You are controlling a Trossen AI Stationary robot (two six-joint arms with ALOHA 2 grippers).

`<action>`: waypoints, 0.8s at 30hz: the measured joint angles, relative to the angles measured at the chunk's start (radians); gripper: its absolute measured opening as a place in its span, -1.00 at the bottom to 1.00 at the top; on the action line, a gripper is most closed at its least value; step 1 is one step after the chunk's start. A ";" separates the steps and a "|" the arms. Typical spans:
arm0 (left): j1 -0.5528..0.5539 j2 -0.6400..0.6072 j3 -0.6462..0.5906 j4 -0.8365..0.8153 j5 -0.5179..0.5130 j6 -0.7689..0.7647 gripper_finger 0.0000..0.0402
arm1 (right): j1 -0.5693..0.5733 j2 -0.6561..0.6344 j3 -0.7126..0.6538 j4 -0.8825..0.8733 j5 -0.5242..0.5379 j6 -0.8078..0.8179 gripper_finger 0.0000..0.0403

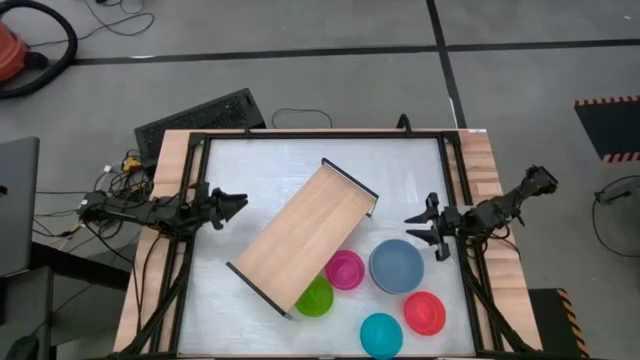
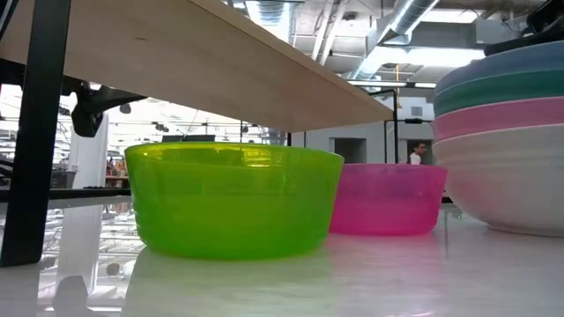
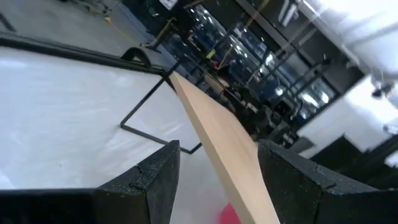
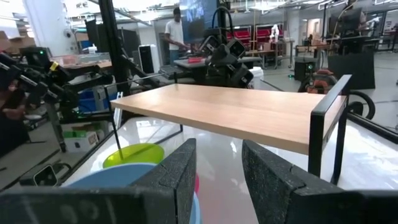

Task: Place and stack bowls onto a shelf
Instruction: Put the blue bowl on the shelf

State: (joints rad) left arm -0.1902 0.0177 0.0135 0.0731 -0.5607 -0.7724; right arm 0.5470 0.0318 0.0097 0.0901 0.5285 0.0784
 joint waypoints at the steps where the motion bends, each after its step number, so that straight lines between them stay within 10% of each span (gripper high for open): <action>1: 0.000 0.000 0.000 0.000 -0.001 -0.009 0.01 | 0.002 0.000 0.000 0.005 0.000 0.000 -0.22; 15: 0.000 0.000 0.000 0.018 -0.130 -0.173 0.01 | -0.017 0.000 0.000 0.138 0.019 0.083 -0.22; 24: 0.000 0.076 0.154 0.402 0.051 0.004 0.01 | -0.075 -0.001 0.000 0.268 0.021 0.212 -0.22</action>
State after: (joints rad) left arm -0.1905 0.0935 0.1674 0.4753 -0.5101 -0.7689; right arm 0.4722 0.0307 0.0097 0.3585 0.5499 0.2909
